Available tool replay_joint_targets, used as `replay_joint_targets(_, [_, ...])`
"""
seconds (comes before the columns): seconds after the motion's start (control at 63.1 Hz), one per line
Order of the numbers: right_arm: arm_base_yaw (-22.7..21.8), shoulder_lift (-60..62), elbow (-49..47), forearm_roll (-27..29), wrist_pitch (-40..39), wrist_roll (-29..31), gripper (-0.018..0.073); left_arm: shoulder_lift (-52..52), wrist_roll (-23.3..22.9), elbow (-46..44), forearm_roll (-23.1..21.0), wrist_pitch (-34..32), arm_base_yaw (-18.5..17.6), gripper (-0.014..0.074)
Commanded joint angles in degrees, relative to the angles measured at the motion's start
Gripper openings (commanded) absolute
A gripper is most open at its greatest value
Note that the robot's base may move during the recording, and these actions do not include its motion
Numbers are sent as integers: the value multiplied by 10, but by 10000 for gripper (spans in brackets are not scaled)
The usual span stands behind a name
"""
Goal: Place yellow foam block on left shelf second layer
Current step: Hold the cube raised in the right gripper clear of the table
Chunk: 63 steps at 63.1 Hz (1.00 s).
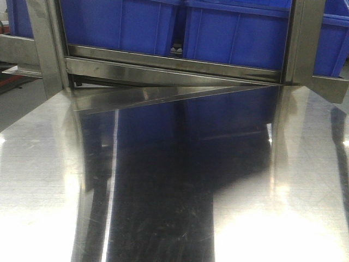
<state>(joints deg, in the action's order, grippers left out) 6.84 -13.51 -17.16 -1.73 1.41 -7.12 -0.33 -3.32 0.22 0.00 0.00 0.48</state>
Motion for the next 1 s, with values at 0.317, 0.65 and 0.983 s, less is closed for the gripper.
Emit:
replay_joint_targets(0.317, [-3, -4, -17, -6, -46, 6, 501, -12, -2, 15, -3, -47, 1, 124])
replay_joint_targets(0.65, [-3, -4, -17, -6, -46, 6, 501, -12, -2, 15, -3, -47, 1, 124])
replay_joint_targets(0.983, [-3, -4, -17, -6, -46, 6, 501, -12, -2, 15, -3, -47, 1, 124])
